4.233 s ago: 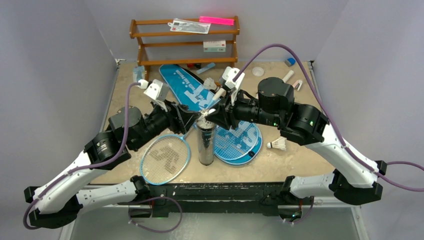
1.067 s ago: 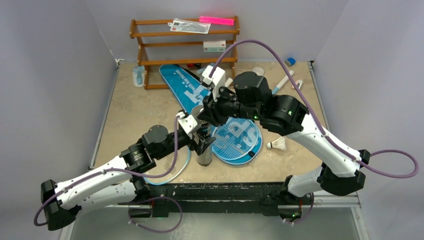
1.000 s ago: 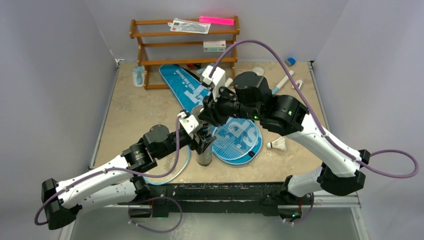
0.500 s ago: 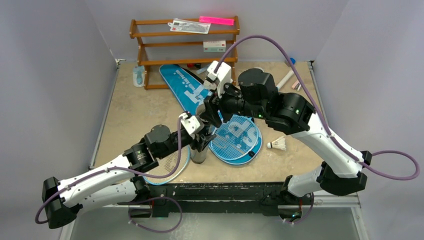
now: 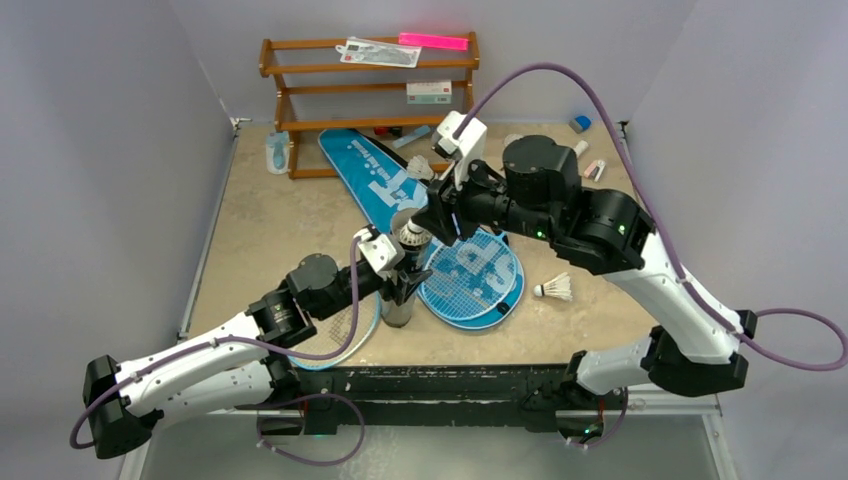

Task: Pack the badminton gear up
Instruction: Place the shuttlecock at the shuttle tube.

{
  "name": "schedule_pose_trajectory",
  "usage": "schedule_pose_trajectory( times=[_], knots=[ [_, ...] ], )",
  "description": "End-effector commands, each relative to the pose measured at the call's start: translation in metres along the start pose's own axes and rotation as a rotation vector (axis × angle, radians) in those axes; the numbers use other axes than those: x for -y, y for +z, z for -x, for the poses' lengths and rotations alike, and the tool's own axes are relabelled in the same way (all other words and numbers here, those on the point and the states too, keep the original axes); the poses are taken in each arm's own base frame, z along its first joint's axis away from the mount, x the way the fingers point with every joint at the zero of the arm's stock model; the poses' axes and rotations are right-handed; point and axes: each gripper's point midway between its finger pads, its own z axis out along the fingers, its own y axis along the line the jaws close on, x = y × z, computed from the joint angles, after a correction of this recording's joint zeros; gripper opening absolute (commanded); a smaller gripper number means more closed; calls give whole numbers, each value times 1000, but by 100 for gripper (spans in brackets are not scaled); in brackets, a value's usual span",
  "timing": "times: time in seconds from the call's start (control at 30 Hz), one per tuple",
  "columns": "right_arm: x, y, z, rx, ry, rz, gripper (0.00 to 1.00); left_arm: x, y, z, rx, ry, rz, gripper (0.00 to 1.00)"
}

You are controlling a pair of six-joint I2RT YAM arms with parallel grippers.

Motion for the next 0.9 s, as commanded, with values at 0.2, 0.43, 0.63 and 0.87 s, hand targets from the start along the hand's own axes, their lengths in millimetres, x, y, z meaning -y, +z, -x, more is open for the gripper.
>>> schedule_pose_trajectory(
  times=[0.2,0.43,0.63,0.87],
  knots=[
    [-6,-25,20,114,-18,33,2,-3,4,1,4,-61,30,48],
    [-5,-5,-8,24,-18,34,0,-1,4,0,-2,-60,23,47],
    [-9,4,-19,-17,-13,55,0,-1,5,0,-5,-61,20,47],
    [-7,-10,5,54,-19,43,0,0,5,0,-6,-67,18,47]
  ],
)
